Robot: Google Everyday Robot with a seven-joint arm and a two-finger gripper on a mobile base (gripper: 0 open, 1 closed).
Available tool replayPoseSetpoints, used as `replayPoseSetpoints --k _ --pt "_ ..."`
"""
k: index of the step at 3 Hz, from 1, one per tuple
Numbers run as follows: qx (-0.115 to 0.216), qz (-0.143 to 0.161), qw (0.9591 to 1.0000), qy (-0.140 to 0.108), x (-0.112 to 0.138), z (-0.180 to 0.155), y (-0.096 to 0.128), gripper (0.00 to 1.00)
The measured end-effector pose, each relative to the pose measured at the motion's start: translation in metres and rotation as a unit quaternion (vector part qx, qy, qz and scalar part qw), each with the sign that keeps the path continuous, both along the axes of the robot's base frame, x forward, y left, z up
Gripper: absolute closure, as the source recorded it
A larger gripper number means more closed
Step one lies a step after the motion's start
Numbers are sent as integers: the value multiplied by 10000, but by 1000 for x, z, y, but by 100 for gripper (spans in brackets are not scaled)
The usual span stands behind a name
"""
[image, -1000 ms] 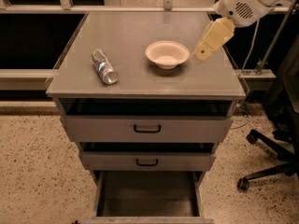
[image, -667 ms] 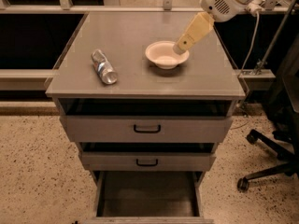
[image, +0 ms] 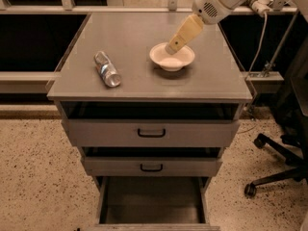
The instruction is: Place redbull can into bottom drawer
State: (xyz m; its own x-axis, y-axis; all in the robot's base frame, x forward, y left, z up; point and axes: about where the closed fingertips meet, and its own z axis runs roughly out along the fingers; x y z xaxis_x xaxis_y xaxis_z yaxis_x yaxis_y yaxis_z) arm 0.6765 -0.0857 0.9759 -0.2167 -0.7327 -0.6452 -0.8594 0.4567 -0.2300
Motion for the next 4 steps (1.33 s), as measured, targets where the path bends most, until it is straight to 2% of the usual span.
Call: replayPoseSetpoints --k 1,2,3,4 --pt "176 -201 9995 -137 -5 2 -3 0" --pt "804 -470 9954 -215 -29 5 17 0" --pt "1304 -434 9903 -189 -32 -2 54 0" --pt "1628 -130 9866 -33 -29 -8 95 0"
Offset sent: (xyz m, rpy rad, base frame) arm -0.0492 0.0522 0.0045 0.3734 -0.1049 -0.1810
